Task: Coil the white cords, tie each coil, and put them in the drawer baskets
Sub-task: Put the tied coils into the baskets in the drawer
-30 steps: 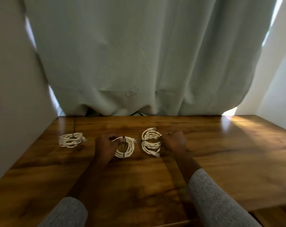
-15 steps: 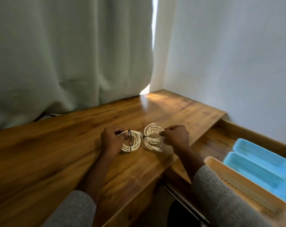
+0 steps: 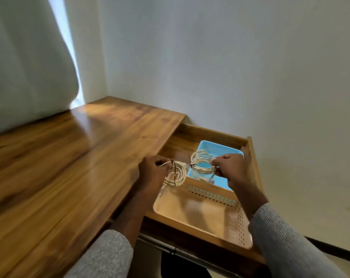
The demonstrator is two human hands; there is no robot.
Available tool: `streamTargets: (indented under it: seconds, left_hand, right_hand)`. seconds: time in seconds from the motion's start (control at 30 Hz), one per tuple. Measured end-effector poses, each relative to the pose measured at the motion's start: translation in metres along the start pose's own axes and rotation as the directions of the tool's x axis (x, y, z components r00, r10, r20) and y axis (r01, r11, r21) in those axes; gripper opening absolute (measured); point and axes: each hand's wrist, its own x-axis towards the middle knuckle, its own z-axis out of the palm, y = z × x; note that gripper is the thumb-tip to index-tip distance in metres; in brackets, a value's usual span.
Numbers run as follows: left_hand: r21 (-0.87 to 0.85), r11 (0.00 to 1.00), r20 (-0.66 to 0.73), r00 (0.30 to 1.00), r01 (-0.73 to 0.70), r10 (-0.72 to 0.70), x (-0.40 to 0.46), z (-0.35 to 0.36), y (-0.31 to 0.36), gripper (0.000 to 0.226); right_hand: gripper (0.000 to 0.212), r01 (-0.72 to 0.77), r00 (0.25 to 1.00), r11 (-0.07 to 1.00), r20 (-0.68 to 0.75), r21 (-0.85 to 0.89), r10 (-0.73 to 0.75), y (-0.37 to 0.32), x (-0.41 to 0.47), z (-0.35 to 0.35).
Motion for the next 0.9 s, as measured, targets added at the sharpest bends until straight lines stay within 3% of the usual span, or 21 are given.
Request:
streamTargets:
  seconds: [0.1, 0.27, 0.4, 0.47, 0.57, 0.67, 0.8, 0.9]
  left_hand:
    - [-0.034, 0.999, 0.148, 0.989, -0.014, 0.019, -0.006, 0.045, -0.005, 0.013]
    - [-0.08, 0.997, 0.431, 0.902, -0.003, 0.037, -0.012, 0.097, -0.009, 0.016]
    - [-0.118, 0.984, 0.562, 0.809, -0.13, 0.175, -0.013, 0.11, 0.004, 0.017]
    - [-0.135, 0.982, 0.64, 0.745, -0.13, 0.187, -0.018, 0.111, 0.004, 0.017]
    - [-0.057, 0.987, 0.796, 0.59, -0.151, 0.137, -0.024, 0.115, -0.005, 0.017]
    - [0.077, 0.972, 0.85, 0.524, -0.221, 0.051, -0.02, 0.124, -0.017, 0.02]
    - [0.15, 0.958, 0.857, 0.515, -0.245, -0.003, -0.018, 0.127, -0.023, 0.017]
    - [0.191, 0.932, 0.86, 0.51, -0.309, -0.008, -0.02, 0.126, -0.027, 0.016]
  right_hand:
    - [0.012, -0.049, 0.996, 0.998, -0.07, -0.031, 0.047, 0.022, 0.026, -0.033]
    - [0.01, -0.09, 0.986, 0.984, -0.15, -0.152, 0.067, 0.052, 0.052, -0.056]
    - [0.01, -0.097, 0.985, 0.978, -0.161, -0.183, 0.068, 0.061, 0.063, -0.047]
    - [0.01, -0.08, 0.986, 0.979, -0.157, -0.188, 0.051, 0.062, 0.067, -0.039]
    - [0.013, -0.054, 0.99, 0.971, -0.139, -0.234, 0.021, 0.066, 0.071, -0.027]
    - [0.013, -0.033, 0.994, 0.954, -0.112, -0.297, 0.0, 0.071, 0.073, -0.02]
    - [0.008, -0.044, 0.998, 0.918, -0.055, -0.395, 0.024, 0.078, 0.077, -0.017]
    - [0.018, -0.057, 0.998, 0.887, -0.011, -0.457, 0.058, 0.085, 0.083, -0.013]
